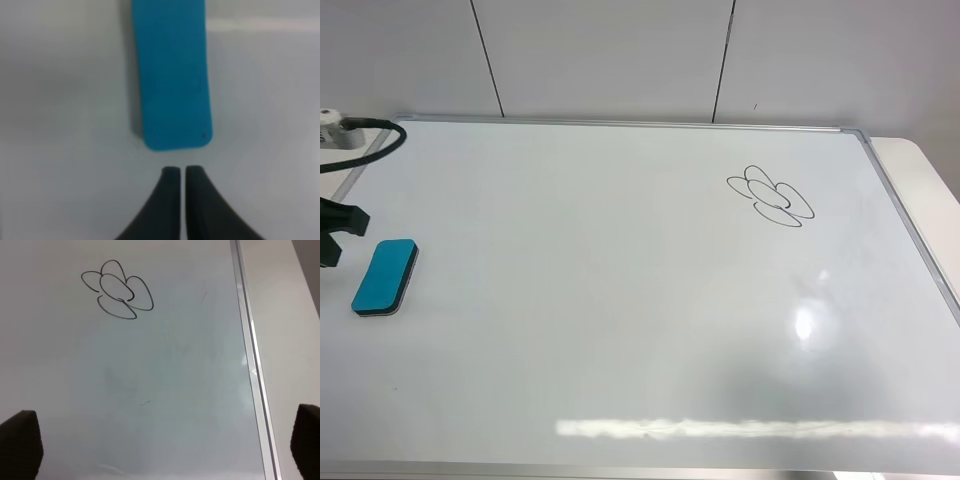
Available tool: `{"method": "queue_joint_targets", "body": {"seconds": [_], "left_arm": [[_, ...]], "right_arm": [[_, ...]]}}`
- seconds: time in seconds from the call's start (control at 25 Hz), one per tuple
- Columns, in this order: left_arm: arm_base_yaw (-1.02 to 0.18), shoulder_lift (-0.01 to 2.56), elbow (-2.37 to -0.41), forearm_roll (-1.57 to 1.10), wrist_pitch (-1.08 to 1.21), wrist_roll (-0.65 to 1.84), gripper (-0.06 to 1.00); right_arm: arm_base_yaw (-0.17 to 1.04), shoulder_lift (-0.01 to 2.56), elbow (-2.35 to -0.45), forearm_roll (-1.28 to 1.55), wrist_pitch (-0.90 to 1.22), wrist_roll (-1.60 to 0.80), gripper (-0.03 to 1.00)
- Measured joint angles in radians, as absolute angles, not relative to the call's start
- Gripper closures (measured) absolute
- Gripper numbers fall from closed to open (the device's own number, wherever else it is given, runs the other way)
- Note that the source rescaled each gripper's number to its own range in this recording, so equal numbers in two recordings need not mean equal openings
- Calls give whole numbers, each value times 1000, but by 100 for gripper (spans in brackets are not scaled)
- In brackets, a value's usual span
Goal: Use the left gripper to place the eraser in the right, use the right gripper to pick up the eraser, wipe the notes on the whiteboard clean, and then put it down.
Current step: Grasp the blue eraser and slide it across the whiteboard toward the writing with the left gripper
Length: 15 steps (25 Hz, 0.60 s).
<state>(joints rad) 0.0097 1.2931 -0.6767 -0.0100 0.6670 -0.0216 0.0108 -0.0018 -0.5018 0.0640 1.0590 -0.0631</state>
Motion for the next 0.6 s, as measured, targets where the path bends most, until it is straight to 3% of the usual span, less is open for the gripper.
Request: {"method": "queue_joint_targets", "body": {"seconds": [0.6], "left_arm": [[-25, 1633, -677, 71, 391, -47, 94]], "right_arm": [[11, -2, -502, 64, 1059, -63, -3]]}}
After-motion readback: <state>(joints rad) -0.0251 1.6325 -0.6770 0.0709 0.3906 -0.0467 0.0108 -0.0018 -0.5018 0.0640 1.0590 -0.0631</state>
